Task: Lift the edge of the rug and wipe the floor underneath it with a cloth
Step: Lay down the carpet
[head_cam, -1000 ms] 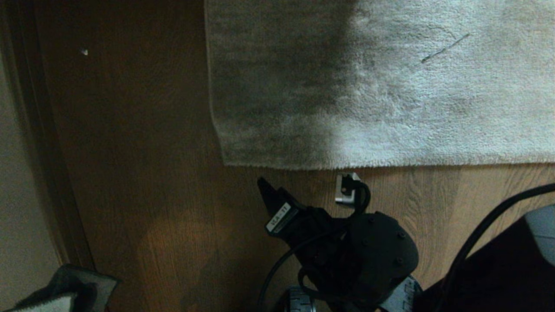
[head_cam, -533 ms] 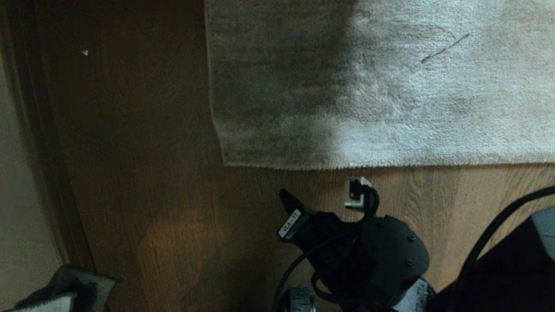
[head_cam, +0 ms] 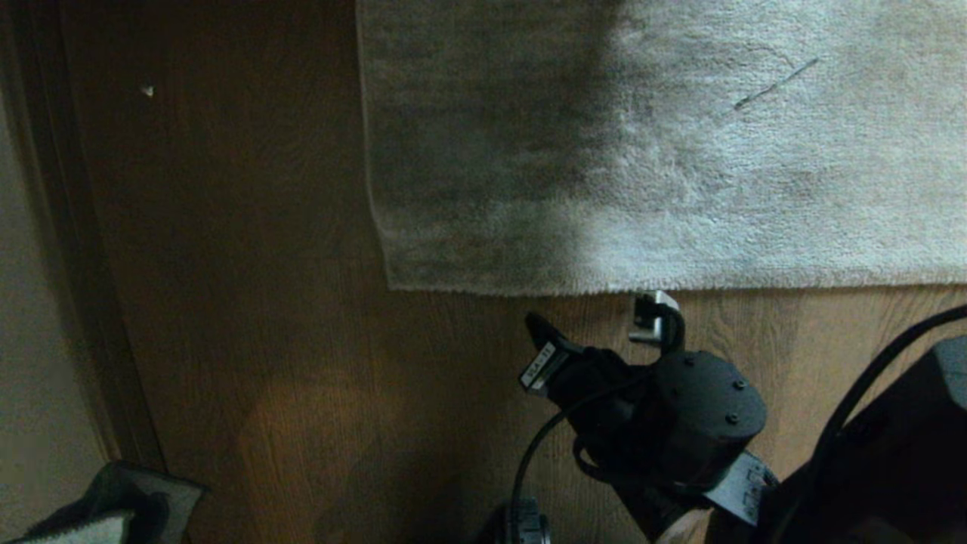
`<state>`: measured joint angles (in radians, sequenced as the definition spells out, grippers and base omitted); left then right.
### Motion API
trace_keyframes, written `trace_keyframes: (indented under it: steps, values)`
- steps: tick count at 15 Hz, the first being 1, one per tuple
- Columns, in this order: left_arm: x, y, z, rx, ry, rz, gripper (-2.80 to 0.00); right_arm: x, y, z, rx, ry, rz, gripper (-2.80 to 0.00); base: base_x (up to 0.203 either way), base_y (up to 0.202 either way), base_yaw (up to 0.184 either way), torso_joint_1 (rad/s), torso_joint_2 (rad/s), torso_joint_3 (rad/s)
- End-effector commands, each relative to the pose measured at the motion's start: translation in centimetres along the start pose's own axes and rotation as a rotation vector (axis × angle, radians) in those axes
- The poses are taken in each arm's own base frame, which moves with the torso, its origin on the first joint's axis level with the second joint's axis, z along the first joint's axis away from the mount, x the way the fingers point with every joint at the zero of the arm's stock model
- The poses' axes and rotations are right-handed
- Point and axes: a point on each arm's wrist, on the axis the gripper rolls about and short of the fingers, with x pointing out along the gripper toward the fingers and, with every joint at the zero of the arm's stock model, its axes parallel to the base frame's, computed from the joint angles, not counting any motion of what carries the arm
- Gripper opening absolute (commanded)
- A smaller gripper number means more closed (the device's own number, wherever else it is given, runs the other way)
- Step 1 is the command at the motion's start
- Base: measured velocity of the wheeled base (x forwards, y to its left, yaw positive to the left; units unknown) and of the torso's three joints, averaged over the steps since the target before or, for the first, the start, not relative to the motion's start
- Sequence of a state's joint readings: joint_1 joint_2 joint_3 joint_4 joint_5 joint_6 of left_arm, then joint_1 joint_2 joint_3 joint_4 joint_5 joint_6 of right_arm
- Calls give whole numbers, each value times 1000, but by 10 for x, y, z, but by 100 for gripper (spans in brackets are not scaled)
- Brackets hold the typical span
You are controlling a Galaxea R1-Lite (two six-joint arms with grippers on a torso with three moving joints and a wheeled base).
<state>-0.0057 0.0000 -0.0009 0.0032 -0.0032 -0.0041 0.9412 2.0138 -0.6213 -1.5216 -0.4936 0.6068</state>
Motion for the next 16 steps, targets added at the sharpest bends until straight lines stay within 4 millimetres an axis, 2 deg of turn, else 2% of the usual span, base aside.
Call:
trace_keyframes:
  steps: [1, 5, 7, 9, 14, 16]
  values:
    - [0, 0, 0, -1, 1, 0, -280, 0, -7, 14, 14, -58, -11, -280, 0, 0, 0, 0, 0, 0]
    - [0, 0, 0, -1, 1, 0, -280, 13, -46, 35, -49, -122, -136, -280, 0, 0, 0, 0, 0, 0]
    - [0, 0, 0, -1, 1, 0, -280, 19, -65, 34, -70, -130, -200, -280, 0, 0, 0, 0, 0, 0]
    - [0, 0, 0, -1, 1, 0, -280, 26, -69, 34, -70, -143, -213, -280, 0, 0, 0, 0, 0, 0]
    - [0, 0, 0, -1, 1, 0, -280, 54, -55, 40, -29, -231, -158, -280, 0, 0, 0, 0, 0, 0]
    - [0, 0, 0, -1, -1, 0, -280, 60, -58, 33, -43, -225, -162, -280, 0, 0, 0, 0, 0, 0]
